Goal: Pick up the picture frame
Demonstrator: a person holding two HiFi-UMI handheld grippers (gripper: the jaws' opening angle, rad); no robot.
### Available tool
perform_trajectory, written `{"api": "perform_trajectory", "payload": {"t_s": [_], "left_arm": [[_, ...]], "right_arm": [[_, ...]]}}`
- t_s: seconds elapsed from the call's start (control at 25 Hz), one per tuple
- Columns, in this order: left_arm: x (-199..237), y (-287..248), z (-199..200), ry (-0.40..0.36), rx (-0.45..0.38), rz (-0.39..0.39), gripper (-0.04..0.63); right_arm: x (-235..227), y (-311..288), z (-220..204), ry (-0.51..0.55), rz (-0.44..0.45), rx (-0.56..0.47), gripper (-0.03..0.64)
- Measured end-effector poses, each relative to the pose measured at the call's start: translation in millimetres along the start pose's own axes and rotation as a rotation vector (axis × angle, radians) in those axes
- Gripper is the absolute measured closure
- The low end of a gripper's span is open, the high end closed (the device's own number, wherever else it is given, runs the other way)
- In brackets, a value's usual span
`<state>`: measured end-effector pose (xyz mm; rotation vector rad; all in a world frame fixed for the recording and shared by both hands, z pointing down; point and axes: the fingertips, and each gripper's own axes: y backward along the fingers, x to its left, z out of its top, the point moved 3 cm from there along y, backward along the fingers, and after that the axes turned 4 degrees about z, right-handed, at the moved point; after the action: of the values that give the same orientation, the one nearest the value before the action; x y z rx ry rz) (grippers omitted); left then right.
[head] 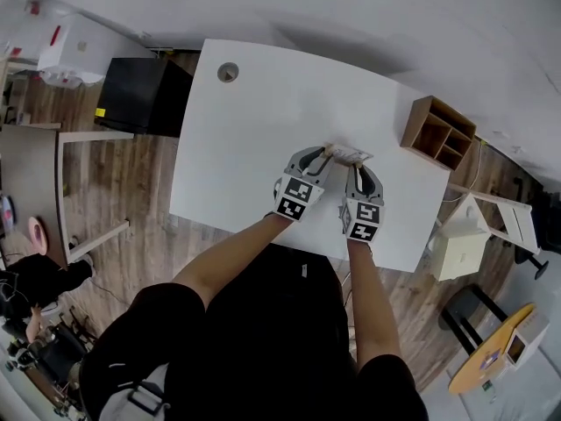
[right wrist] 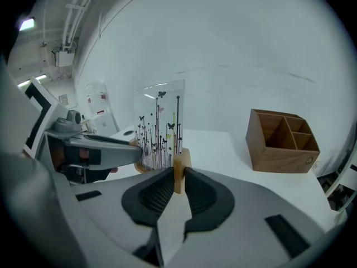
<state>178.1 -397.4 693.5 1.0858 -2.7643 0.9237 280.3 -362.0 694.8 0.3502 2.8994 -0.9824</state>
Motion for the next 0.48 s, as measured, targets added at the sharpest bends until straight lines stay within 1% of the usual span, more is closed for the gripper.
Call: {"api": "perform_trajectory", "payload": {"t_s": [0.08, 0.16, 0.4, 0.48], "left_arm": [[-3, 18, 1, 0.036, -0.009, 0.012, 0.486], [-7, 38, 2, 0.053, -0.031, 0.035, 0.488], [-25, 112, -9, 0.024, -0.052, 0.128, 0.492], [-31, 139, -17, 0.027, -0.058, 0.159, 0.492]], "right_arm": [[11, 12, 4, 0.008, 0.011, -0.021, 0.545], [23, 25, 7, 0.018, 0.029, -0.04, 0.546], [68, 71, -2, 0.017, 0.077, -0.066, 0.548], [86, 90, -7, 0.02, 0.093, -0.069, 0.548]]}}
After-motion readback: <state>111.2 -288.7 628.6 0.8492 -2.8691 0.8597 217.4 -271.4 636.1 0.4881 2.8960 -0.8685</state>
